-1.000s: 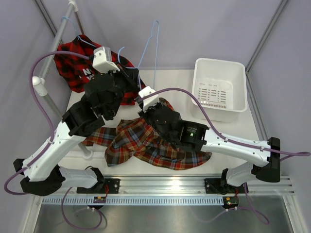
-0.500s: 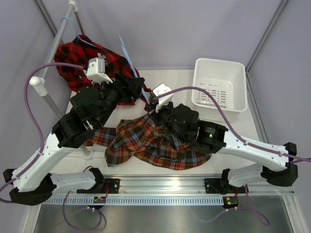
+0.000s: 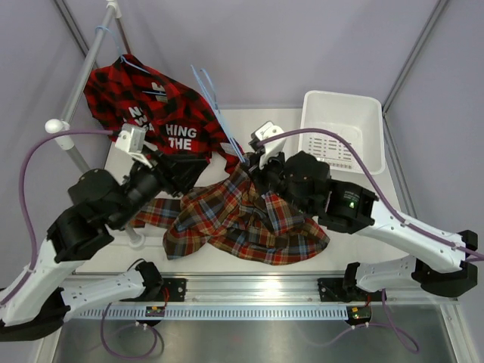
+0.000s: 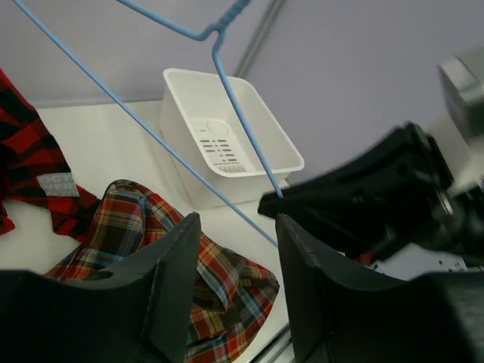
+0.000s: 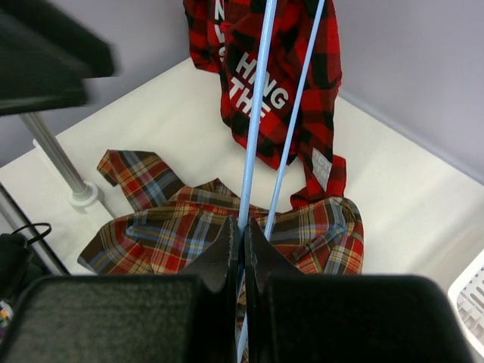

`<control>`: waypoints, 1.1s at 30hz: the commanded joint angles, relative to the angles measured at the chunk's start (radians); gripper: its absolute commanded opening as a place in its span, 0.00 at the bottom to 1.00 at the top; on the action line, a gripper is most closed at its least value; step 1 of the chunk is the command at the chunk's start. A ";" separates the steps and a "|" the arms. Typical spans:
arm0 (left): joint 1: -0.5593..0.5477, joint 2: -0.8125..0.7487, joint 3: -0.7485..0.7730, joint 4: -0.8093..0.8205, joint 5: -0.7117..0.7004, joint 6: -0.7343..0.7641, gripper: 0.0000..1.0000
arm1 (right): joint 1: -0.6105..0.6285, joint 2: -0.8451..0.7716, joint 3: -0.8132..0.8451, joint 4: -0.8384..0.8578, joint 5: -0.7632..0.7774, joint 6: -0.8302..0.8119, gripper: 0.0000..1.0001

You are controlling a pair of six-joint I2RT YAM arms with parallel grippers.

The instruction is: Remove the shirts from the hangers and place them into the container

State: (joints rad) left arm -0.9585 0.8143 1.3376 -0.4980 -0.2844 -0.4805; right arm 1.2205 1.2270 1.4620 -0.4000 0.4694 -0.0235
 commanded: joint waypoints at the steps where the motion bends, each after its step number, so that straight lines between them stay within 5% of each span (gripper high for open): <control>1: -0.006 -0.101 -0.005 -0.053 0.160 0.109 0.47 | -0.071 -0.047 0.077 -0.071 -0.174 0.054 0.00; 6: -0.005 -0.170 0.021 -0.204 0.336 0.164 0.28 | -0.170 -0.026 0.132 -0.120 -0.342 0.077 0.00; 8: -0.005 -0.184 0.015 -0.235 0.347 0.152 0.00 | -0.199 -0.015 0.149 -0.125 -0.395 0.080 0.00; 21: -0.005 -0.429 -0.212 -0.217 0.295 0.056 0.00 | -0.263 0.227 0.420 -0.226 -0.811 0.059 0.00; 33: -0.005 -0.429 -0.296 -0.148 0.372 0.039 0.00 | -0.279 0.439 0.630 -0.307 -1.005 0.059 0.00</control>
State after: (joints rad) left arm -0.9604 0.3733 1.0538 -0.7143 0.0292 -0.4362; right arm 0.9493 1.6463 2.0010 -0.6762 -0.4465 0.0467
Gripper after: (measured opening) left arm 0.005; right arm 0.033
